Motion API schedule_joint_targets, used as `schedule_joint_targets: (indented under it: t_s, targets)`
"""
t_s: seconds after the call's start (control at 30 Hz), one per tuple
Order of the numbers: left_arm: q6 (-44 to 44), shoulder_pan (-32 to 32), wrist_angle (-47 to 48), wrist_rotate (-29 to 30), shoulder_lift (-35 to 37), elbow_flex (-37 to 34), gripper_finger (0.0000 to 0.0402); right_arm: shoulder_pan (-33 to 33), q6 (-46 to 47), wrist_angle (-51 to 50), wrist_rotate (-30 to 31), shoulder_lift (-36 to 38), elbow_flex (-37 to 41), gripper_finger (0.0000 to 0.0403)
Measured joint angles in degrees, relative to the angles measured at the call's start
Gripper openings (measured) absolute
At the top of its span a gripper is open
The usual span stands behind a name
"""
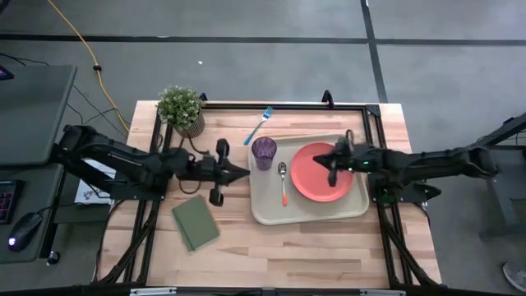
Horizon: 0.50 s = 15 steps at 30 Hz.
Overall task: Pick and place plate/cup/fork/spoon on tray
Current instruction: Put the orange plate on the gray serving tray to the right of the orange spoon
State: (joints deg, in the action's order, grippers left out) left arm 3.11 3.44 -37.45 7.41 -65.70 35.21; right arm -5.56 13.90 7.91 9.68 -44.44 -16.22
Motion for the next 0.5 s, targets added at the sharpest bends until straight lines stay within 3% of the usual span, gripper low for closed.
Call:
schedule_joint_targets:
  t_s: [0.27,0.5]
  targets:
    - [1.85,0.15,1.67,0.34,2.13,-0.01,0.0002,0.00,5.24,0.11,1.96,-23.22,-4.95,0.0001]
    - [1.62,0.07,2.40,0.59,2.13,-0.01,0.0003,1.20,5.94,0.19,2.02,-35.19,-10.68,0.0000]
